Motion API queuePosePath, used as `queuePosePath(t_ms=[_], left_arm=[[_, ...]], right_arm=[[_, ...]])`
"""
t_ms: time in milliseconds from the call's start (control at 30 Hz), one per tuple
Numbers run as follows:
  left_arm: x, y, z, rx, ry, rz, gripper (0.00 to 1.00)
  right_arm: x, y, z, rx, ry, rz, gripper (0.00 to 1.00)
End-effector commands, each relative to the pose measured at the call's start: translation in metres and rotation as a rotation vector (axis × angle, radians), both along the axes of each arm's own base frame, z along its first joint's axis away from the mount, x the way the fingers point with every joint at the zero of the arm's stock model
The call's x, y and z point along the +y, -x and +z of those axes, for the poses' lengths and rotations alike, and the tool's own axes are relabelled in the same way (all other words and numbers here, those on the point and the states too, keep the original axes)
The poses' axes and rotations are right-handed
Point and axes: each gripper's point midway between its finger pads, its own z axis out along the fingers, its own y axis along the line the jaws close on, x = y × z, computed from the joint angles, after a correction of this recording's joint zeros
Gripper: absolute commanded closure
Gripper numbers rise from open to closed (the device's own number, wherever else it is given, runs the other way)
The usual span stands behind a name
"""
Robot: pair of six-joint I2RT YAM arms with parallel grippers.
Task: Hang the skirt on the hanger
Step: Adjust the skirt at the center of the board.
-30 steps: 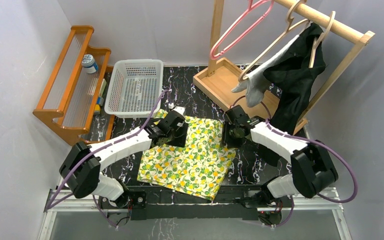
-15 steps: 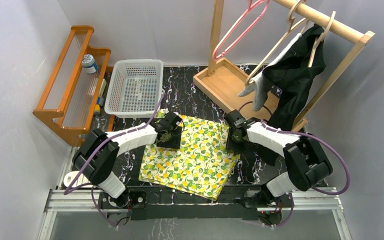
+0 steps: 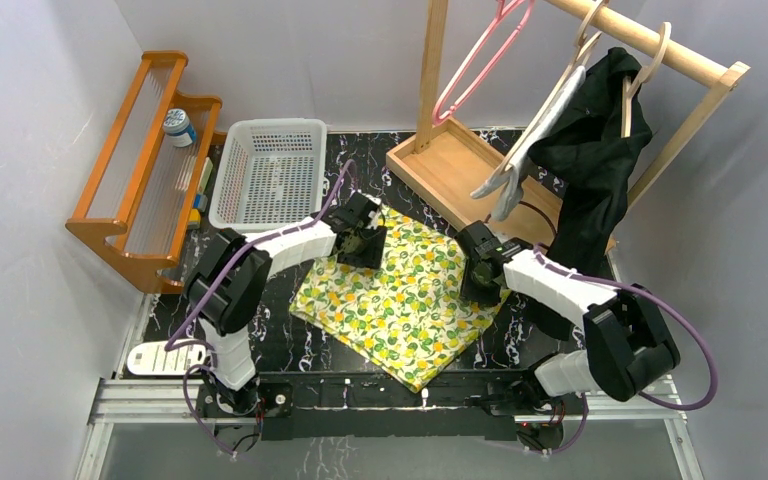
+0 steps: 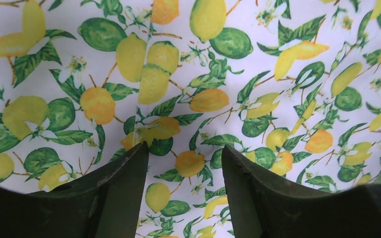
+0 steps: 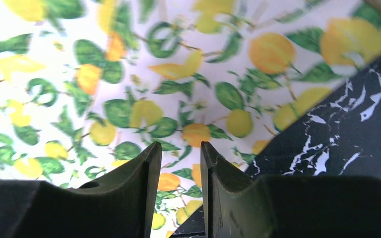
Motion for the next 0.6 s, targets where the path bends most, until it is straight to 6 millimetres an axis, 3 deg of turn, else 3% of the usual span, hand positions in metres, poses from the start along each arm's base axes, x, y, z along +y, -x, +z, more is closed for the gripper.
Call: queuePosePath(t_ms=[0,433,567], left_arm=[[-0.021,-0.024,0.004,0.002,0.077,-0.073,0.45],[-0.036,-0.091,0.012,-0.021,0.154,-0.08,0.45],[-0.043,-0.099,0.034,-0.028,0.191,-0.117,0.51]], right_arm=[[0.026,-0.028,0.032,-0.122,-0.117,0.074,0.56],[0.036,-0.003,0.013,-0.045,-0.197,0.168,0.55],[0.051,0.0,0.021,-0.05,-0.255,0.263,0.55]])
